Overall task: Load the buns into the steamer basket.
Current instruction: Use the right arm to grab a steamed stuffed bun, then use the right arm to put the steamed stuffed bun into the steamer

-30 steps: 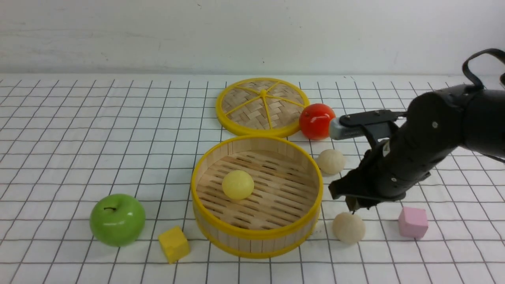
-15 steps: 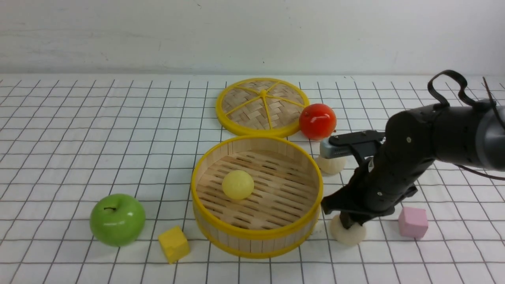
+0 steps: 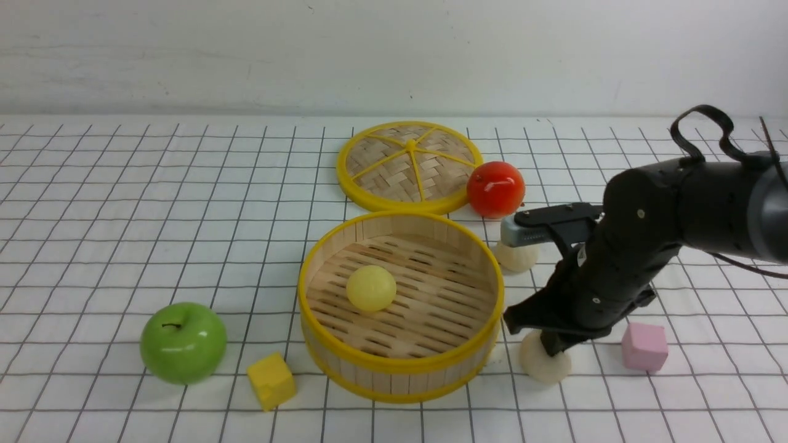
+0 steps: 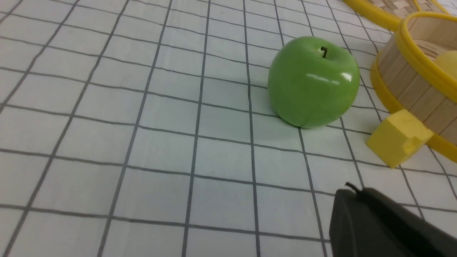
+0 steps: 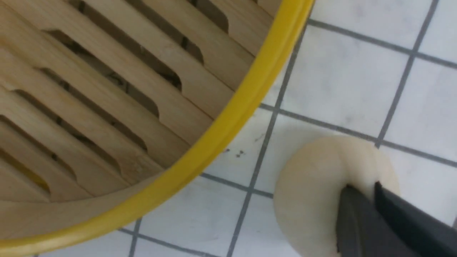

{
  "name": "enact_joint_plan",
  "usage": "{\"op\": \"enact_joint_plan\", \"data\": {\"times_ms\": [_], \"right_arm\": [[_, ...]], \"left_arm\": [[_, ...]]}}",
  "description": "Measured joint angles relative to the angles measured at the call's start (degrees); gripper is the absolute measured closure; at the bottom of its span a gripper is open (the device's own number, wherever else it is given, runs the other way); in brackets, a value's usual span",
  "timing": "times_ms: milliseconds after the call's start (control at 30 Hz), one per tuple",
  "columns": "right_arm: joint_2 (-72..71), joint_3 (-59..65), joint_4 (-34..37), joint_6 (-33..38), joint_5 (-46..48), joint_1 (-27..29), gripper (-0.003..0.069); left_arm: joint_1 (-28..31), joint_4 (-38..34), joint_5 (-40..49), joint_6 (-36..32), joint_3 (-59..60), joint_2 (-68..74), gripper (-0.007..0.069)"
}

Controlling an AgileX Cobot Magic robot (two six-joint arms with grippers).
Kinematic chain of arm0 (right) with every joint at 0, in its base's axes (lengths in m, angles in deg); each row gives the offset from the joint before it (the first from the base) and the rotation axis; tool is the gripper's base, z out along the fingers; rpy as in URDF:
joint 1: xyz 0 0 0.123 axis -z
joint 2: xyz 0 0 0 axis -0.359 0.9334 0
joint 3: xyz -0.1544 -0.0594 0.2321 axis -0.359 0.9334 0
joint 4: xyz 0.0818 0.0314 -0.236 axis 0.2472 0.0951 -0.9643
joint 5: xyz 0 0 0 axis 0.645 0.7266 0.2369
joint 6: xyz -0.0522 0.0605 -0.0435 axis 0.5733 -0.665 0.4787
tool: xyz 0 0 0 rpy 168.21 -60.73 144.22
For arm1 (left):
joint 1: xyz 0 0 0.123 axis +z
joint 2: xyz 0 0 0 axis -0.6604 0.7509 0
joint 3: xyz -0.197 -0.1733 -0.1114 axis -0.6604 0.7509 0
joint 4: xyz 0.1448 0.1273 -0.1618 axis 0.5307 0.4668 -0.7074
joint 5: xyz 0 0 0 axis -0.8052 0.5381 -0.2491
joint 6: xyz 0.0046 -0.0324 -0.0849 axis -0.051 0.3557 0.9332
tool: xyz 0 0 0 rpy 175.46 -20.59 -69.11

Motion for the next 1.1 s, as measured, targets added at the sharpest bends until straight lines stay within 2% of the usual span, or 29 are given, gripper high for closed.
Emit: {"op": "enact_joint_plan", "data": {"times_ms": [333, 567, 600, 633, 733, 833, 967, 1100], "right_arm": [[-8.64, -5.25, 1.18, 1.75, 2.81, -0.19, 0.0656], [-6.43, -6.92, 18.4, 15.39, -2.53, -0.28, 0.0656], [-6.21, -6.92, 18.96, 16.47, -3.0, -0.28, 0.0656], [-3.78, -6.94, 23.74, 21.0, -4.84, -0.28, 0.0656], [0.56, -6.94, 29.98, 29.95, -7.13, -0.28, 0.0656], [4.06, -6.94, 34.28, 34.92, -7.8, -0.28, 0.0645], [6.24, -6.94, 37.06, 37.06, -8.13, -0.28, 0.058], [6.12, -6.94, 37.44, 37.26, -9.03, -0.28, 0.0433]], "left_arm": [[0.0, 0.0, 0.0, 0.0, 0.0, 0.0, 0.0634], [0.0, 0.0, 0.0, 0.0, 0.0, 0.0, 0.0626], [0.0, 0.0, 0.0, 0.0, 0.0, 0.0, 0.0625], [0.0, 0.0, 0.0, 0.0, 0.0, 0.0, 0.0624], [0.0, 0.3, 0.0, 0.0, 0.0, 0.0, 0.0621], [0.0, 1.28, 0.0, 0.0, 0.0, 0.0, 0.0617], [0.0, 2.29, 0.0, 0.0, 0.0, 0.0, 0.0612], [0.0, 2.4, 0.0, 0.0, 0.0, 0.0, 0.0606]]}}
